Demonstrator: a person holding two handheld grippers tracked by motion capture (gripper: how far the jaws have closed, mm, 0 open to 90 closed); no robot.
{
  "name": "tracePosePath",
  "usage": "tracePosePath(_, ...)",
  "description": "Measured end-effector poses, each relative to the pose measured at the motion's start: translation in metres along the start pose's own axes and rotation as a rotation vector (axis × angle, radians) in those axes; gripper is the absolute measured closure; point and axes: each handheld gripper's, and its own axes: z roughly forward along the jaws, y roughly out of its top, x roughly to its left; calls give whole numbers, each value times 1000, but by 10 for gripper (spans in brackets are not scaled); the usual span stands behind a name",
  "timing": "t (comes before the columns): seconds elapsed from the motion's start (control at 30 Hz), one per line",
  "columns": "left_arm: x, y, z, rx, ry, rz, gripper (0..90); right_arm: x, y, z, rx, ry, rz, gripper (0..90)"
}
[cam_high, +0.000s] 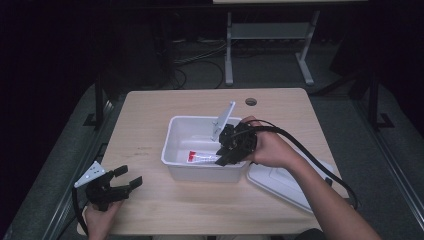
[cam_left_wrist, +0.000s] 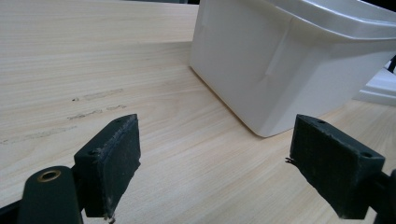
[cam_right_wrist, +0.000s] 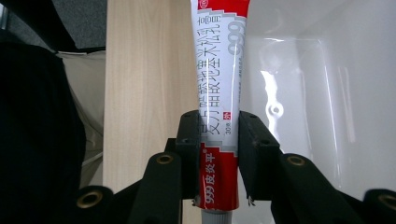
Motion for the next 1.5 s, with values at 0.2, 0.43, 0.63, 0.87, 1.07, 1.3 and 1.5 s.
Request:
tracePosePath(0.2,0,0,0,1,0,2,153,-9,-1,5,11,-3,14,711)
tracePosePath(0.43,0,0,0,0,-1,0,153,-16,-3,10,16,-1,29,711)
tracePosePath(0.63,0,0,0,3,-2,3,153,-21,-4,15,28,1,36,711)
tracePosePath(0.87,0,0,-1,1,-1,5,153,-28,-7,27,50,4,47,711)
tracePosePath(1.07,0,0,-1,2,-3,4,153,-32,-11,38,69,14,61,711)
tracePosePath(1.3,0,0,0,1,-2,7,153,-38,-16,45,80,18,77,710)
tracePosePath(1.5,0,0,-1,0,-3,5,153,-41,-16,50,85,26,85,710)
